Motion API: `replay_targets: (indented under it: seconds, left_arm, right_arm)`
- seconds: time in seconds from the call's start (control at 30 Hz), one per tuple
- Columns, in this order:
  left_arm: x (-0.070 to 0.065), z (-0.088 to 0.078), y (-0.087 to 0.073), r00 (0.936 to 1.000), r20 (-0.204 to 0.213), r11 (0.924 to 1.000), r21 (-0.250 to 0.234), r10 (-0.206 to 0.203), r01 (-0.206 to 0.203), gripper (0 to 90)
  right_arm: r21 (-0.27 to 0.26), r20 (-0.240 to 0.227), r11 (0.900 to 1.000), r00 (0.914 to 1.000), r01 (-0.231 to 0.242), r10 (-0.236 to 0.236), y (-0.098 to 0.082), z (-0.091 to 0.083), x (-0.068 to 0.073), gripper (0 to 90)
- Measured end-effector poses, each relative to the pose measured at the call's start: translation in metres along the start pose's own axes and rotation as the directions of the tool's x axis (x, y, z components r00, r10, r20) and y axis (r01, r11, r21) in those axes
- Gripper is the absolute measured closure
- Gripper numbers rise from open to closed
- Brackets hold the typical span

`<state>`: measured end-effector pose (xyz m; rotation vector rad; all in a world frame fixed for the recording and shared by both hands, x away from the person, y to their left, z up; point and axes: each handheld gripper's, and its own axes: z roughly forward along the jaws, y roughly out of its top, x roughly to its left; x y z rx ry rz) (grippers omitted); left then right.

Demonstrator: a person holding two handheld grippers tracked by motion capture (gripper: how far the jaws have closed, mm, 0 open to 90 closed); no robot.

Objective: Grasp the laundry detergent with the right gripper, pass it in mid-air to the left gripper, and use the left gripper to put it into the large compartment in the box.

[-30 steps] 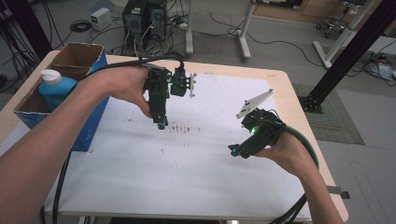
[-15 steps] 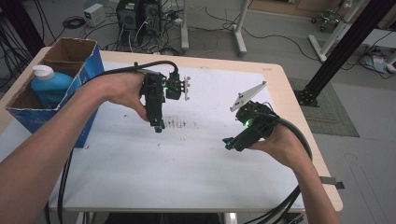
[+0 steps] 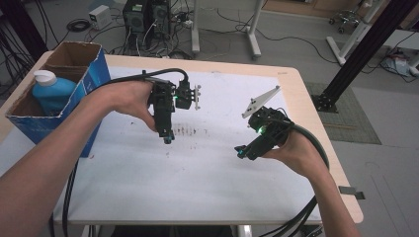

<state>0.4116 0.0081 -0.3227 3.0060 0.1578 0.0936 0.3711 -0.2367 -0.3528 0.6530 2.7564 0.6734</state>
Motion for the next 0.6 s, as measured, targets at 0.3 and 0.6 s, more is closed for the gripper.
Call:
replay_targets:
  seconds: [0.3, 0.6]
  left_arm:
    - [-0.0003, -0.0008, -0.0006, 1.0, 0.0, 1.0, -0.003, 0.001, -0.001, 16.3]
    - [-0.0006, 0.0039, 0.0, 0.9999, 0.012, 1.0, -0.005, 0.001, -0.001, 16.3]
  right_arm:
    - [0.003, 0.0, 1.0, 1.0, -0.001, 0.001, 0.0017, 0.0016, 0.0004, 12.4]
    - [-0.002, -0.001, 1.0, 1.0, -0.004, 0.004, 0.0001, 0.0032, -0.0014, 12.4]
